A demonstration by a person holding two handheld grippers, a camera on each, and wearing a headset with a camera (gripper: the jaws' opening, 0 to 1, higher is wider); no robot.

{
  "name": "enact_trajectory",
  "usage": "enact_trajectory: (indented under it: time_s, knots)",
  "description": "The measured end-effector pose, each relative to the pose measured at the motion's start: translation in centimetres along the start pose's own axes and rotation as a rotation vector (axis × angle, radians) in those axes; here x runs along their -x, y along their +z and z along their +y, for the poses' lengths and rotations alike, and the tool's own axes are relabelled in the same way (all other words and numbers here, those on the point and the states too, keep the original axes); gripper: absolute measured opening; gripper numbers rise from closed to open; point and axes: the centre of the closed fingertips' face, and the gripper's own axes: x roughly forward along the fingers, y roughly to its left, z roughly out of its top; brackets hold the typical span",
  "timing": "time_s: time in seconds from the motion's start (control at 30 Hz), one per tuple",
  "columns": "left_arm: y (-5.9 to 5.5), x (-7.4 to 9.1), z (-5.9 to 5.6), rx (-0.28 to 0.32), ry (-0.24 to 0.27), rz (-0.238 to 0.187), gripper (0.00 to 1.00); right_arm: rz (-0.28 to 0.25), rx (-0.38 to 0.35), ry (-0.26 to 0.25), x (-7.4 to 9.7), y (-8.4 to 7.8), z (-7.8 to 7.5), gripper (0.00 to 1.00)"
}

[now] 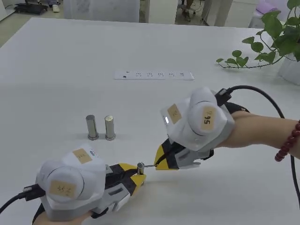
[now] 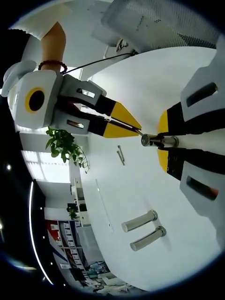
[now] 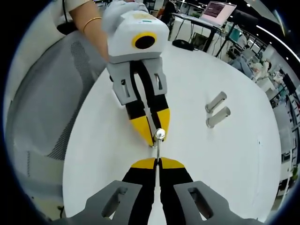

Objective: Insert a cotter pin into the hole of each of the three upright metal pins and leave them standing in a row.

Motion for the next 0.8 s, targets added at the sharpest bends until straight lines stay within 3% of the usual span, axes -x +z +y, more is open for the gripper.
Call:
enact_trajectory:
  time_s: [0.23,0.43,0.8]
  knots:
    - [-0.02,0.02,0.0,-0.004,-0.003,-0.001,0.07,-0.001,0.001,-0.002,0.07,0.14,0.06,0.03]
    - [0.0,0.0,-0.03,-0.008,-0.006,-0.001,0.07,-0.017,-0.043,0.016,0.12,0.12,0.15,0.03]
    - [0.05,-0.07,-0.03,-0.013,-0.006,-0.001,0.07,0.009,0.001,0.004,0.22,0.53,0.08,0.03]
